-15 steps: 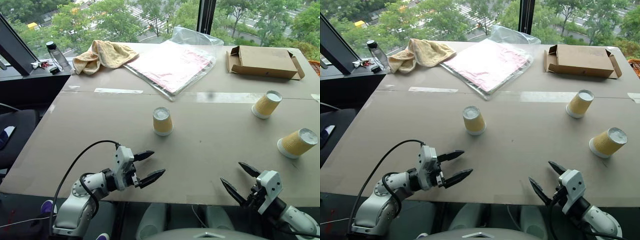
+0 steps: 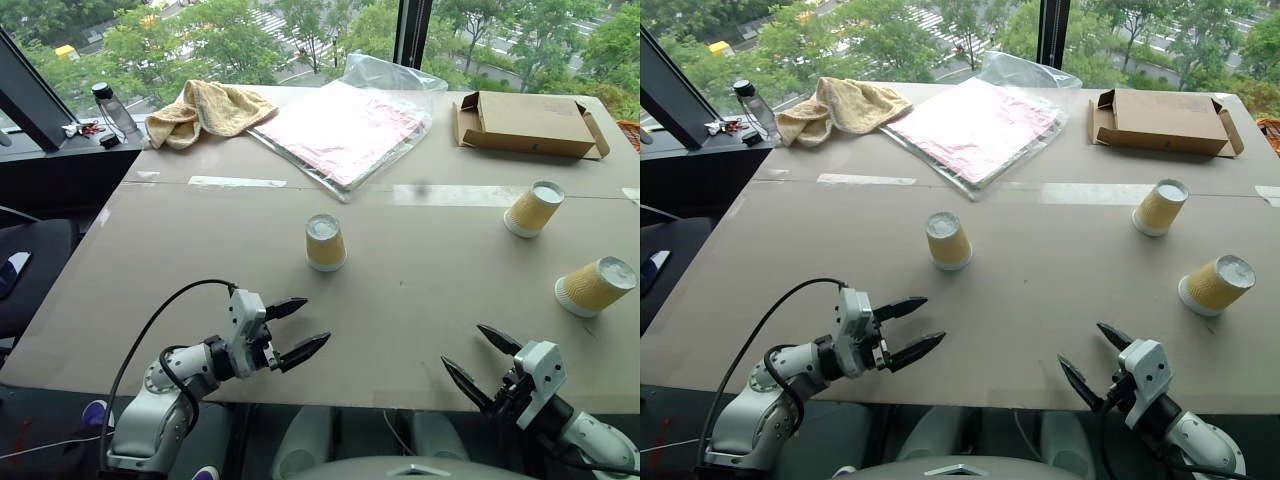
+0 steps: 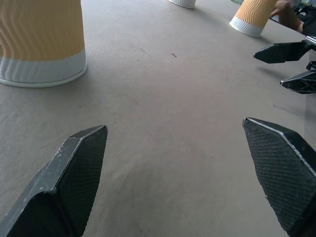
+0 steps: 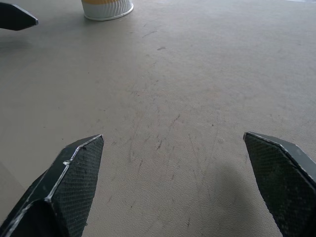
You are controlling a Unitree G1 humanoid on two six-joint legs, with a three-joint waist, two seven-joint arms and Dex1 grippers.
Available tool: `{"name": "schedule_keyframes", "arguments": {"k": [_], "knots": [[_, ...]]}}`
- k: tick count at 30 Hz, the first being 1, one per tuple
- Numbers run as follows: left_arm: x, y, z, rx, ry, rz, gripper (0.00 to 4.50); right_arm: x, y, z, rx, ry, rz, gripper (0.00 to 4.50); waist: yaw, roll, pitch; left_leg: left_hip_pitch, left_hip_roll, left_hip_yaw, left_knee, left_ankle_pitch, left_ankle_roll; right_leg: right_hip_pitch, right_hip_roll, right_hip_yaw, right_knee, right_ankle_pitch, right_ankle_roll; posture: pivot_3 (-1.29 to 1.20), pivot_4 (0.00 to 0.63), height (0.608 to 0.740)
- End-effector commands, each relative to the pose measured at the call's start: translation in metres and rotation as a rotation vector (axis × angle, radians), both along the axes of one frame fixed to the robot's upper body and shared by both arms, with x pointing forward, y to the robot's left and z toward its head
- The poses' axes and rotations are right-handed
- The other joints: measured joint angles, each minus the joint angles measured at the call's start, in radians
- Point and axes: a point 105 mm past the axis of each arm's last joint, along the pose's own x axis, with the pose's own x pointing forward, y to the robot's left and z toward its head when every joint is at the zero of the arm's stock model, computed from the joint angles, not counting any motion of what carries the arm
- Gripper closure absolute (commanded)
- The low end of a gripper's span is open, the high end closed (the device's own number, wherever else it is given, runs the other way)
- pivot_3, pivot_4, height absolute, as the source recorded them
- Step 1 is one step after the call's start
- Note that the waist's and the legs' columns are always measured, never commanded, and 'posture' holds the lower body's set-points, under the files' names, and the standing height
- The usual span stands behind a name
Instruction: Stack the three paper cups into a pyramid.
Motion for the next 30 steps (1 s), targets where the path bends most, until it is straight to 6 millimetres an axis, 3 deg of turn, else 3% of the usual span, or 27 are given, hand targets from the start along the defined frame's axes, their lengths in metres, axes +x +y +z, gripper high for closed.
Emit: {"name": "schedule_keyframes", "arguments": {"k": [1,10,16,20,25,30], "knots": [[0.004,0.005,0.012,-0.009,-0.046,0.037,0.00,0.000,0.001,0.013,0.004,-0.051,0.018,0.03,0.000,0.000,0.000,0.000,0.000,0.000,0.000,0.000,0.000,0.000,0.000,0.000,0.000,0.000,0.000,0.00,0.150,0.740],[0.023,0.024,0.027,0.012,-0.128,0.110,0.00,0.001,0.009,0.025,0.036,-0.106,0.069,0.03,0.000,0.000,0.000,0.000,0.000,0.000,0.000,0.000,0.000,0.000,0.000,0.000,0.000,0.000,0.000,0.00,0.150,0.740],[0.050,0.035,0.049,0.027,-0.165,0.096,0.00,0.001,0.025,0.064,0.100,-0.223,0.180,0.03,0.000,0.000,0.000,0.001,0.000,0.000,0.001,0.000,0.000,0.000,0.001,-0.001,0.002,0.000,0.000,0.00,0.150,0.740],[0.067,0.030,0.056,0.057,-0.181,0.068,0.00,-0.003,0.037,0.082,0.105,-0.263,0.267,0.03,-0.001,0.000,0.000,0.001,-0.001,0.000,0.002,0.000,0.000,0.000,0.002,-0.004,0.002,0.000,0.001,0.00,0.150,0.740],[0.089,0.016,0.066,0.064,-0.197,0.032,0.00,0.000,0.042,0.097,0.079,-0.330,0.255,0.03,0.001,-0.002,0.000,0.001,-0.002,-0.001,0.002,0.000,0.000,0.000,0.005,-0.005,0.003,0.001,0.001,0.00,0.150,0.740],[0.104,-0.002,0.068,0.085,-0.206,-0.015,0.00,-0.002,0.042,0.096,0.059,-0.332,0.223,0.03,-0.003,-0.002,0.000,0.001,-0.002,-0.001,0.002,0.000,0.000,0.000,0.007,-0.005,0.004,0.001,0.001,0.00,0.150,0.740]]}}
